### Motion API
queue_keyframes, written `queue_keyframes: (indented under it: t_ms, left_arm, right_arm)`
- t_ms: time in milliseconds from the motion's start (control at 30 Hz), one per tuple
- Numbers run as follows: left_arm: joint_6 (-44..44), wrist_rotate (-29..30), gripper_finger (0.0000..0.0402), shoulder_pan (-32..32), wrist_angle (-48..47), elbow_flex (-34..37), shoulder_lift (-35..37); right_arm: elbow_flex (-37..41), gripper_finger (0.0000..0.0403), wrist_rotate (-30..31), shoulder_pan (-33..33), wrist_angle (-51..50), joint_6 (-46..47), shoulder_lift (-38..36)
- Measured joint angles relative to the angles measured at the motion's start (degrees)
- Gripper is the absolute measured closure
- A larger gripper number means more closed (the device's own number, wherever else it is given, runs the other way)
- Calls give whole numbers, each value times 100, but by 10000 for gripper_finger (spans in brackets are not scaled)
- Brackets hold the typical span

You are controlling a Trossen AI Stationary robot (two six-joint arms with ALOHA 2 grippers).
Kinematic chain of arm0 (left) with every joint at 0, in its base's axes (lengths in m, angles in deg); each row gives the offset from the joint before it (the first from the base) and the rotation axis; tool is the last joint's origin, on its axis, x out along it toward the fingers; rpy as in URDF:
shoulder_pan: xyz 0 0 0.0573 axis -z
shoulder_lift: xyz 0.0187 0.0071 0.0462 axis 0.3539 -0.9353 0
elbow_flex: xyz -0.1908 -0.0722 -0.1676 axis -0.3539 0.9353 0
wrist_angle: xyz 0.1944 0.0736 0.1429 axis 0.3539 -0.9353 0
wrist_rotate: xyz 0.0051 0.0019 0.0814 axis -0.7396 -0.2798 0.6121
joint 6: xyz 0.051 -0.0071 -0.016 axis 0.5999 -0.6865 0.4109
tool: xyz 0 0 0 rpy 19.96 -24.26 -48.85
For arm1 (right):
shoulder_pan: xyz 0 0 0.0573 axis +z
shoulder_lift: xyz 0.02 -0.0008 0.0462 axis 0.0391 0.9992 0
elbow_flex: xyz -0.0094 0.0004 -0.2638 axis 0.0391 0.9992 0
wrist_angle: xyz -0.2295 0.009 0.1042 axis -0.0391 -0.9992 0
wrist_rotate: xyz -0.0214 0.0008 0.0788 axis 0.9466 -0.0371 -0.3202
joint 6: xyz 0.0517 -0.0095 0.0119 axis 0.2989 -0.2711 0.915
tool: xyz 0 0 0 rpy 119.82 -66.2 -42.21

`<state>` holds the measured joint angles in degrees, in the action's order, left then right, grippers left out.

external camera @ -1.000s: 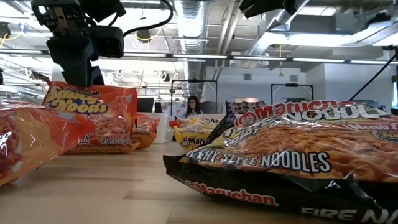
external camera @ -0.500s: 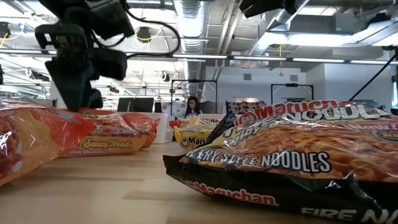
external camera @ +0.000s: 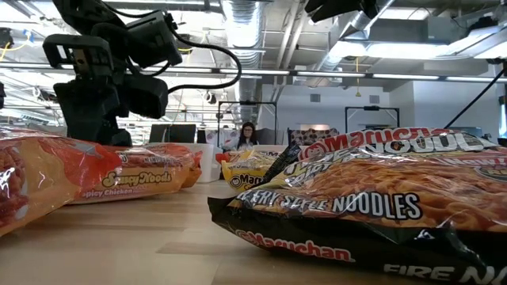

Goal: Sort Maruchan noodles
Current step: Put the orange noodle pack into the middle white bin

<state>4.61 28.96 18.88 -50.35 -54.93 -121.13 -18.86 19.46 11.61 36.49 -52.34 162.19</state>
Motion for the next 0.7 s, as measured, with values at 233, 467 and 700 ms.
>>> queue_keyframes:
  t_ms: [233,467,700]
  left_arm:
    - [3,-102,334,0,89,0,-3]
    - [26,-144,396,0,235,0,0]
    - [199,-60,401,0,226,4,273]
  right_arm:
    - [0,251,4,0,1,1,0]
    - [0,251,7,-13,2,0,0]
    - [0,251,7,-13,-17,0,0]
